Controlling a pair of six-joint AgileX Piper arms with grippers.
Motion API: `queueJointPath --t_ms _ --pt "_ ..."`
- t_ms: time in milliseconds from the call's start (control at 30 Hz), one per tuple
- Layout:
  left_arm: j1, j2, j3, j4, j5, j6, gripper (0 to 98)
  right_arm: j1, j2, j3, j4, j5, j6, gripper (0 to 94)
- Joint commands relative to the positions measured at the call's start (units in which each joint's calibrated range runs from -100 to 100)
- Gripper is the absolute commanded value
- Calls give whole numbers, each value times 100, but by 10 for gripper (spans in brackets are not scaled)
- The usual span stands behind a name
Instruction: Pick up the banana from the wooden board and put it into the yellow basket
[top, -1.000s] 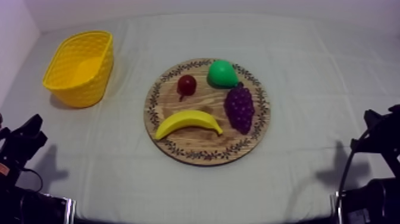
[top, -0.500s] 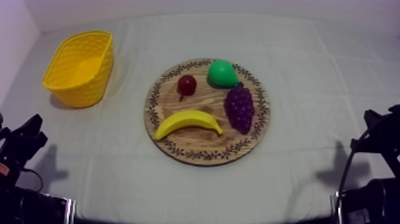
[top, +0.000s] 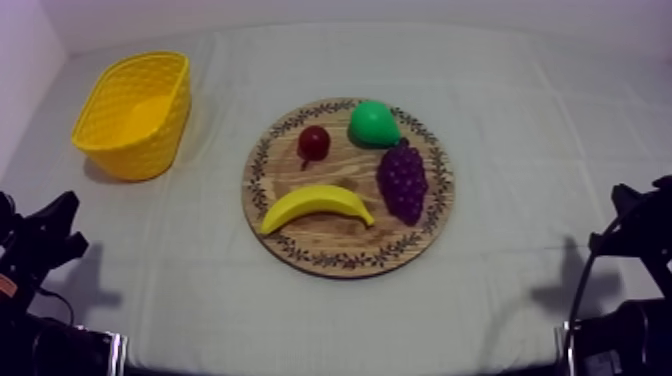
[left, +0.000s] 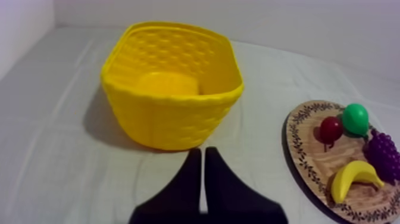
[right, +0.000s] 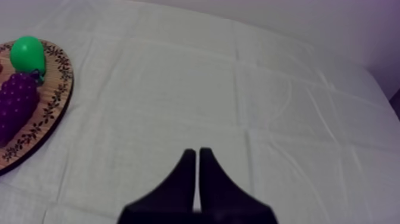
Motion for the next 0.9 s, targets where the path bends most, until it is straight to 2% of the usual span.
queueJointPath --t_ms 0,167,333,467,667,867 --pt "37 117 -47 0 -99 -30 9 -1 -2 2 1 3 0 3" --pt "159 748 -628 -17 -346 -153 7 -1 -2 2 1 3 0 3" --pt "439 1913 -1811 -257 -526 -113 6 -1 -2 2 1 3 0 3" --pt "621 2874 -2849 -343 -555 -227 6 -1 -2 2 1 3 0 3" --pt "925 4155 -4235 -345 -466 -614 8 -1 -2 2 1 3 0 3" --pt "1355 5351 -5667 -336 270 -1080 11 -1 -2 2 1 3 -1 3"
